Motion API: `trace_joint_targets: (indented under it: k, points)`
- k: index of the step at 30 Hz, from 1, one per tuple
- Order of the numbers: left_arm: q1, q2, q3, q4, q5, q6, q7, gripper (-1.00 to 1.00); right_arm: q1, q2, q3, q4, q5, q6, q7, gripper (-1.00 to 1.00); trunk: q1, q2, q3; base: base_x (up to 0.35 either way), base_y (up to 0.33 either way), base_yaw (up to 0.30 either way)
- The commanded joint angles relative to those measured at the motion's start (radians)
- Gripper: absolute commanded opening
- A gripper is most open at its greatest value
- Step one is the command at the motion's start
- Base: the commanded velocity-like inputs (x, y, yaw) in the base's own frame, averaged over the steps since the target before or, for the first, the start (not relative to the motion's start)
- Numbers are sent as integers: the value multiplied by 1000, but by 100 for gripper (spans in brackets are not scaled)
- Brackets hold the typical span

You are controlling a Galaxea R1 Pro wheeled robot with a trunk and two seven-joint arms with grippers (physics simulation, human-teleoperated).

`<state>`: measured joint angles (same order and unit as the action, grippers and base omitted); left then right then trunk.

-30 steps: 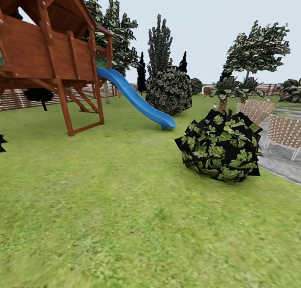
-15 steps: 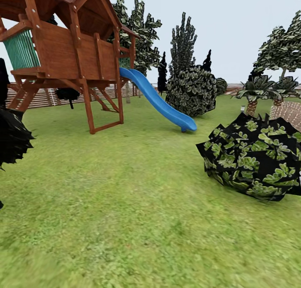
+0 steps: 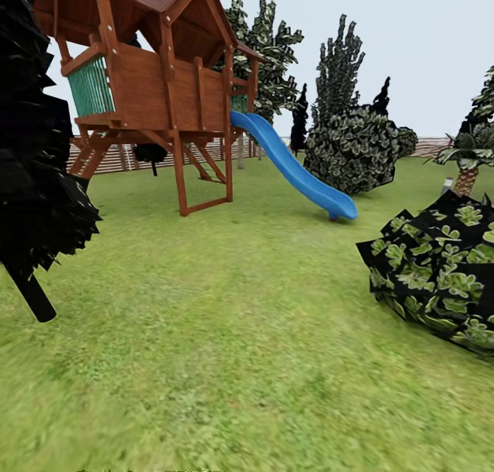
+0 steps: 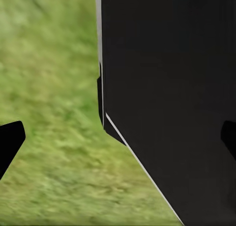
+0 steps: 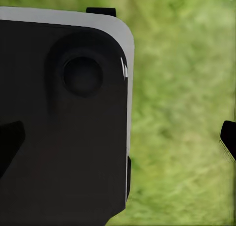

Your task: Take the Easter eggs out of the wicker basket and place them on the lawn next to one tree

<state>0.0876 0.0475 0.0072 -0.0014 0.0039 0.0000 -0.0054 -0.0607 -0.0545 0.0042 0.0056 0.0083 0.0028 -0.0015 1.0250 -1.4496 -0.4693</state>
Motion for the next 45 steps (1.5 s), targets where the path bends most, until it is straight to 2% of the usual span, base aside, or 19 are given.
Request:
trace_joint_targets:
  k: [1,6,34,45]
  points:
    - [0,0,1,0,0,0,-1,100,-1,0,0,1,1,0,0,100,0,0,-1,0,0,297]
    - [0,0,-2,0,-2,0,-1,100,-1,0,0,1,1,0,-1,100,0,0,-1,139,0,297]
    - [0,0,-2,0,-5,0,1,100,-1,-2,0,0,1,-1,0,100,0,0,-1,300,0,291]
    - [0,0,-3,0,-5,0,1,100,-1,-2,0,0,1,-5,1,100,0,0,-1,337,0,42]
